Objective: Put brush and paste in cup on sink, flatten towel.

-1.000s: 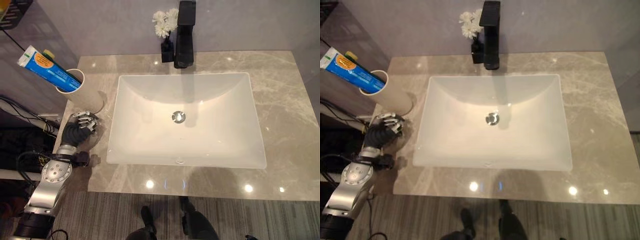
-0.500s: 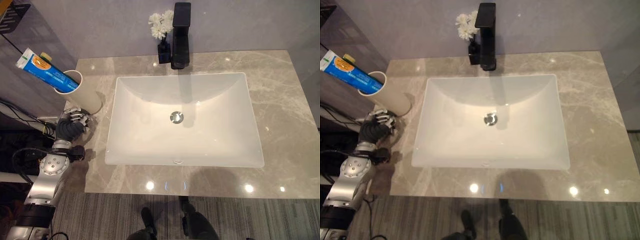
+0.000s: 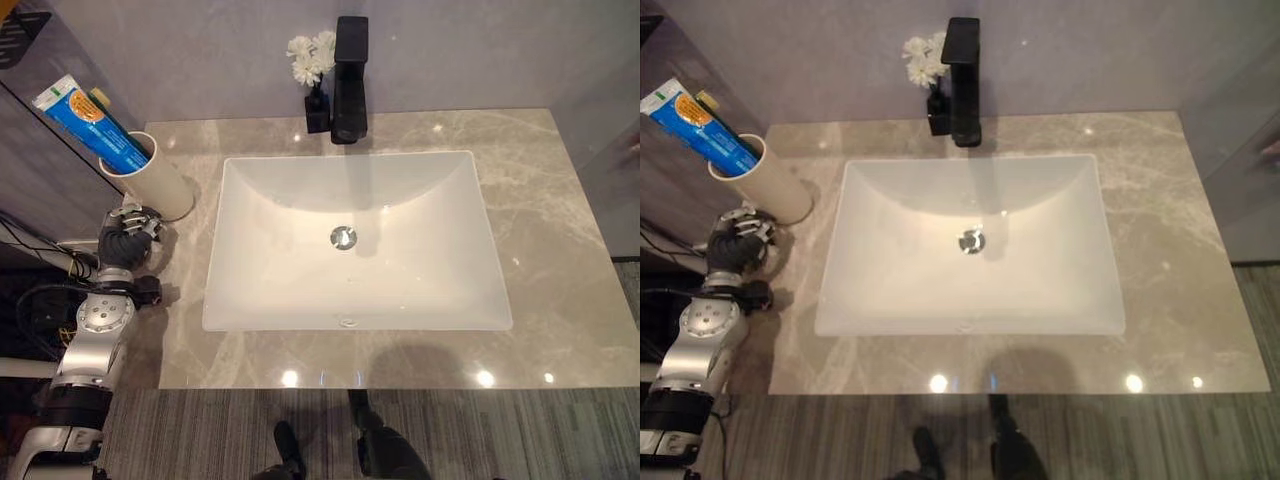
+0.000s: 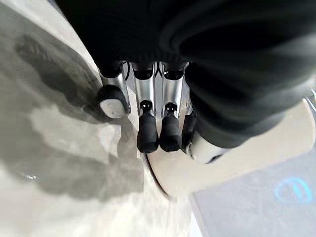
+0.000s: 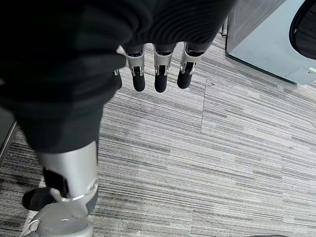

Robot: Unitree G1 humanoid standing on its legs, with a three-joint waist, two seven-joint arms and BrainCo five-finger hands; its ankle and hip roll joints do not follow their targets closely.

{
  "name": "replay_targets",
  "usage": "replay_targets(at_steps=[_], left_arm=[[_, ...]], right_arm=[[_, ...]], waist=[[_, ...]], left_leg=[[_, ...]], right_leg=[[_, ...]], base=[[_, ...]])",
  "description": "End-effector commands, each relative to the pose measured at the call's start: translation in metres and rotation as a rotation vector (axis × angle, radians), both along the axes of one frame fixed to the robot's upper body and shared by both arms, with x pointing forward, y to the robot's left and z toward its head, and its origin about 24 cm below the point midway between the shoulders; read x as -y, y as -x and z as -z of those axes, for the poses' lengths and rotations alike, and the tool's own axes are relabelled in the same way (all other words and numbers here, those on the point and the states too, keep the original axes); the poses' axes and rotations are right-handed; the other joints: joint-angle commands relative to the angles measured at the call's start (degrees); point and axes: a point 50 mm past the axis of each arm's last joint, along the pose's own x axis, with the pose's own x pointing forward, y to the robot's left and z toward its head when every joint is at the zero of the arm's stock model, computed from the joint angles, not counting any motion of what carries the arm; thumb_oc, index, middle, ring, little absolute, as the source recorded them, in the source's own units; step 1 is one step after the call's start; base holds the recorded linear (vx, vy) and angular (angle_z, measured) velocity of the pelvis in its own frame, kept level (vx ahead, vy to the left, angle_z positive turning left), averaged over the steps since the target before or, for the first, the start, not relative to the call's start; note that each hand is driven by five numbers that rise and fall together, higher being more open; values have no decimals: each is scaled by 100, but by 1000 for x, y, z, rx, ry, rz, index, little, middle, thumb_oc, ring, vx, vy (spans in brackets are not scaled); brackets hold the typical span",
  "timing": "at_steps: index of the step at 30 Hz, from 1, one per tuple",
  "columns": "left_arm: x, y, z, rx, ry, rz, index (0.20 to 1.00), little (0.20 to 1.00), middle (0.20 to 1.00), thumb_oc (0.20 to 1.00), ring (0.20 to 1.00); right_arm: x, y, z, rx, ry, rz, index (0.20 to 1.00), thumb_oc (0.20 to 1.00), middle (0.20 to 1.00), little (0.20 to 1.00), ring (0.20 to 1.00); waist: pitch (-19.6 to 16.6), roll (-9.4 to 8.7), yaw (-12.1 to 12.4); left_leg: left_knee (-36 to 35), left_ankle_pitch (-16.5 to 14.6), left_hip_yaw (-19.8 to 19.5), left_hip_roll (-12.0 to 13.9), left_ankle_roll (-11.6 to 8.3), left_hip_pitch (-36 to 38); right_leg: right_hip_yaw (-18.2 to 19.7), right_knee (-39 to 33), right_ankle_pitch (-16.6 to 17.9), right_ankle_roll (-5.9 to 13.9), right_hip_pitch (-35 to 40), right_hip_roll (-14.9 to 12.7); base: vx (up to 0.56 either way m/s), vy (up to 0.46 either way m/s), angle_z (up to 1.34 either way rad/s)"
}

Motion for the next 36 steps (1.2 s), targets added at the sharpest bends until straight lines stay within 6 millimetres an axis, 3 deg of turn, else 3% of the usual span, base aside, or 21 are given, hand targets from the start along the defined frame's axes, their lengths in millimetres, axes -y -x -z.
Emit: replay_targets(at_steps=[1,8,17,27,30,36], left_arm=[[-9,-3,-2,-9,-5,-40,200,200,200,200,200],[-15,3,-4,-2,-30,-72,200,200,200,200,200],[-24,-14,-22,32,-30,-131,200,200,200,200,200],[-31,-33,-41,23,-85,-173,200,200,200,200,200],[-29,-38,-44,20,-94,-170,200,200,200,200,200],[-5,-42,-43,39,-113,-71,200,200,200,200,200]], right_arm=[[6,6,-2,-31,27,3,1000,1000,1000,1000,1000],[6,6,-1,-27,23,7,1000,1000,1000,1000,1000],[0,-13,-2,32,14,-36,1000,1000,1000,1000,1000],[-1,-20,-3,43,25,-70,1000,1000,1000,1000,1000],[-2,-21,-3,45,26,-77,1000,1000,1000,1000,1000],[-7,-23,-1,54,14,-87,1000,1000,1000,1000,1000]], waist=[[206,119,-170],[233,111,-111],[327,81,-169],[329,-3,-305],[333,-13,-331],[366,-53,-358]], left_leg=[[37,284,-468,667,-548,219],[37,293,-523,680,-545,172],[37,303,-523,676,-535,107],[37,347,-478,756,-590,15],[37,349,-469,763,-598,4],[37,349,-422,784,-612,28]], right_leg=[[61,335,-229,516,67,-358],[6,414,-295,505,41,-363],[17,492,-314,500,-89,-330],[61,660,-348,481,-309,-213],[70,676,-342,479,-345,-198],[141,758,-345,478,-441,-114]], base=[[0,0,0],[0,0,0],[0,0,0],[1,-3,-1],[0,0,0],[4,-1,-7]])
